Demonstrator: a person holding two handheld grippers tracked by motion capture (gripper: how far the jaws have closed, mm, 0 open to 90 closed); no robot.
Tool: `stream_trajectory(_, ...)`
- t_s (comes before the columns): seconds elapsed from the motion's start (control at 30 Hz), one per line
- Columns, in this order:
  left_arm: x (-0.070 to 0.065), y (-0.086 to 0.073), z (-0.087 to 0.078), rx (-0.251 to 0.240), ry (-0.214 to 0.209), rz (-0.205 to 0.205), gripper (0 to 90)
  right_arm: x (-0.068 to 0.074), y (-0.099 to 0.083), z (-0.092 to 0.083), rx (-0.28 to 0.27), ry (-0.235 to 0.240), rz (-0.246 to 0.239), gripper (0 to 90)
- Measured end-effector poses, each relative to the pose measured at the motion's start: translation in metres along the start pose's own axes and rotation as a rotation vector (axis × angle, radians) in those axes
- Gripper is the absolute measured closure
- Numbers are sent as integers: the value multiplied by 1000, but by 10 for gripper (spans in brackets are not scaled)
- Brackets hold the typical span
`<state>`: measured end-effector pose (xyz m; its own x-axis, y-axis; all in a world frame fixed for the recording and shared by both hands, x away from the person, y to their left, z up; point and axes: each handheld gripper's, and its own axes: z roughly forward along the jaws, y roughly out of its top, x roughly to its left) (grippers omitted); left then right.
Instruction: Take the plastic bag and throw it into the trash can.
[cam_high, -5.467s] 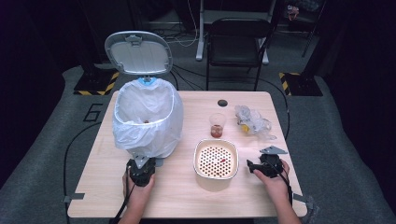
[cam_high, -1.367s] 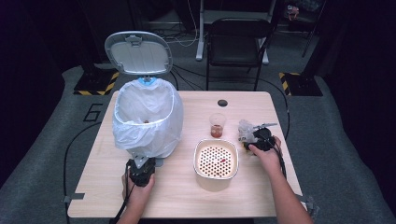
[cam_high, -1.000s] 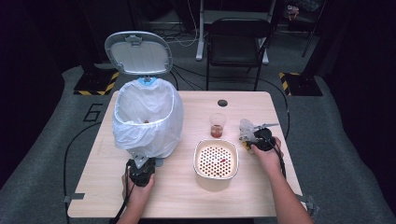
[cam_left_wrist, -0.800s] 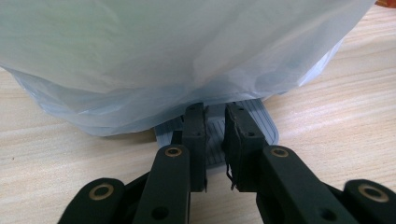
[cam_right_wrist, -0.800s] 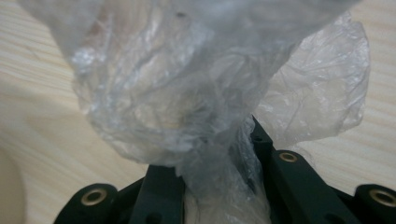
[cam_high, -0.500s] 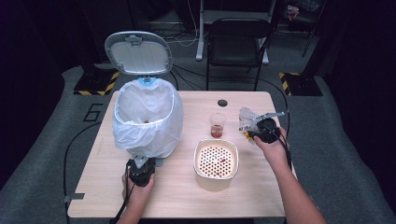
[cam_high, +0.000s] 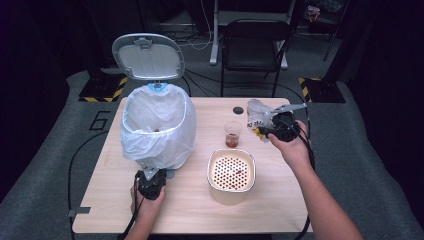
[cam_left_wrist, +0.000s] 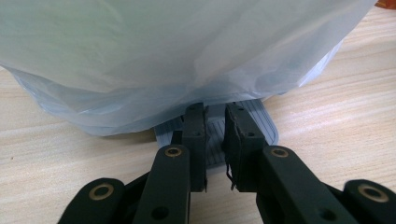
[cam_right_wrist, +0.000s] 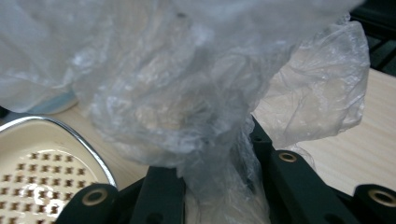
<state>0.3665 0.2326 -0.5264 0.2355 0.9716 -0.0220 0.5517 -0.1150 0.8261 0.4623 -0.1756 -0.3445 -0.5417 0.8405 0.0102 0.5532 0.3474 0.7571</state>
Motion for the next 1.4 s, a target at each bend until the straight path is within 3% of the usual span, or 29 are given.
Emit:
stream_trajectory(0.07, 0, 0, 0, -1, 1, -5, 786, 5, 11, -3, -10, 11, -27, 747)
stream_trajectory(0.23, -1, 0, 0, -3, 2, -5, 786, 13, 25, -7, -20, 21, -41, 746)
stream_trajectory(0.33, -3, 0, 2, -38, -8, -52, 786, 21, 38, -11, -32, 36, -66, 747)
stream_trajectory(0.37, -3, 0, 2, -38, -8, -52, 786, 21, 38, -11, -32, 36, -66, 747)
stream_trajectory(0.43, 0, 0, 0, -9, -2, -9, 786, 27, 47, -12, -31, 48, -98, 747)
stream_trajectory(0.47, 0, 0, 0, -3, 1, -3, 786, 30, 50, -12, -33, 53, -87, 747)
stream_trajectory(0.73, 0, 0, 0, -3, -6, -10, 786, 51, 73, -12, -42, 103, -135, 747)
stream_trajectory(0.77, -1, 0, 1, -20, -10, -31, 786, 51, 73, -12, -42, 103, -135, 747)
stream_trajectory(0.87, -2, 0, 1, -25, -10, -33, 786, 62, 84, -11, -47, 122, -147, 747)
stream_trajectory(0.9, -2, 0, 1, -25, -10, -33, 786, 65, 86, -11, -46, 126, -149, 747)
stream_trajectory(0.93, 0, 0, 0, 2, 1, 1, 786, 69, 89, -10, -46, 131, -156, 747)
stream_trajectory(1.4, 0, 0, 0, 1, 1, -3, 786, 105, 117, -1, -64, 208, -195, 747)
